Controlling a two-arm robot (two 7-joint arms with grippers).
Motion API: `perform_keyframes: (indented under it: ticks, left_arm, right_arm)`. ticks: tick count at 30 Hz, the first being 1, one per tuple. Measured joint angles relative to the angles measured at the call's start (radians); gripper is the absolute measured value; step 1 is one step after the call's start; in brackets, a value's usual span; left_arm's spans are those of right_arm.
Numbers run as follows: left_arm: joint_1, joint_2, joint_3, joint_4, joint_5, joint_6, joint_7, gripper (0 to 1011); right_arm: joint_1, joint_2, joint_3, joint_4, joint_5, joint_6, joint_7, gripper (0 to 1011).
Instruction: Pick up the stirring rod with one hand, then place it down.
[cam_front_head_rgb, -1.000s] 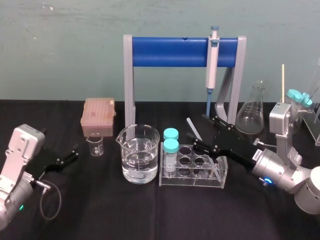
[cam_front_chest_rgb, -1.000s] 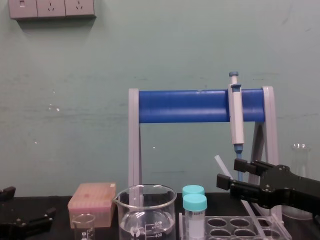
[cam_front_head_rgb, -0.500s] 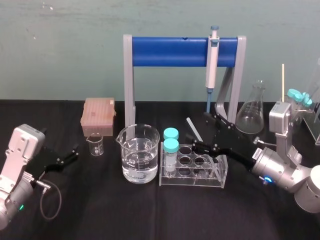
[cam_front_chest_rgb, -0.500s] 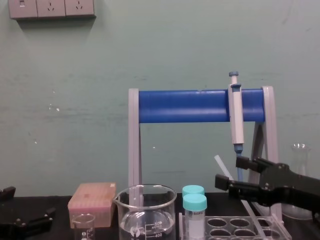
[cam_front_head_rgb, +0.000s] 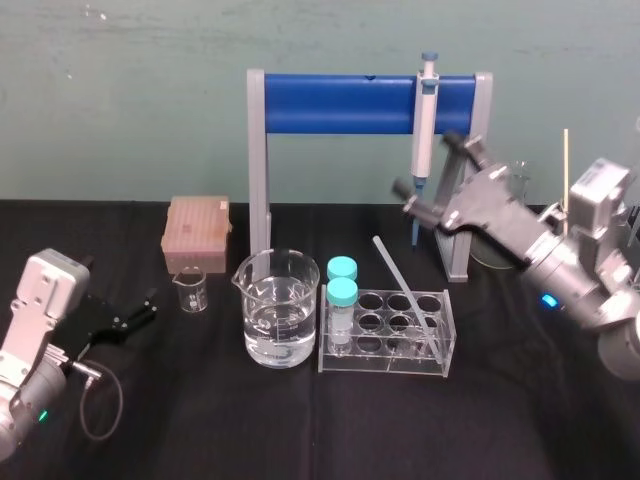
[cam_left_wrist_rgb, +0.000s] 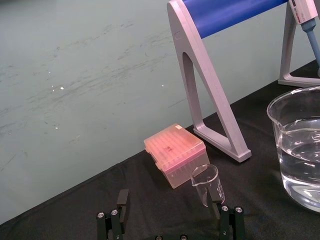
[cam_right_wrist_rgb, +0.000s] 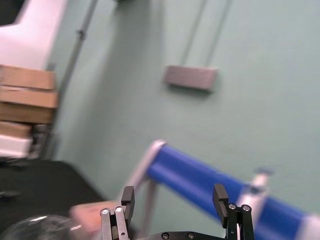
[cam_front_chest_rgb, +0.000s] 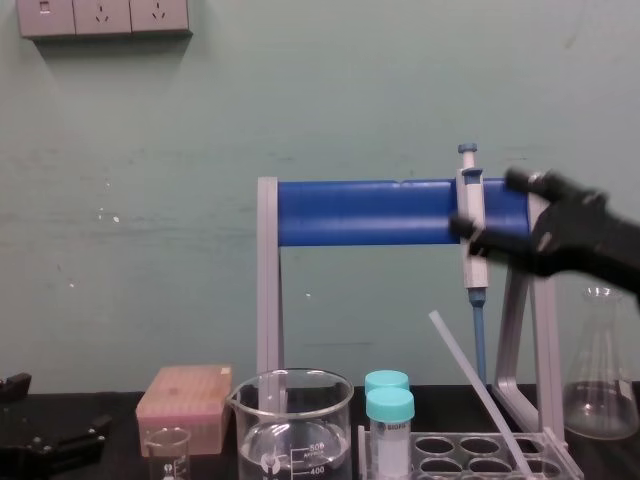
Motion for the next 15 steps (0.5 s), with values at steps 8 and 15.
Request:
perform_keyframes:
  ticks: [8, 15]
  left_arm:
    - [0.000, 0.000, 0.000, 0.000, 0.000, 0.000, 0.000, 1000]
    - [0.000, 0.000, 0.000, 0.000, 0.000, 0.000, 0.000, 1000]
  right_arm:
    - [-0.062, 0.011, 0.081, -0.063, -0.051, 0.076, -0.151, 1003]
    - [-0.134, 0.024, 0.121, -0.108, -0.057, 0.193, -0.209, 1003]
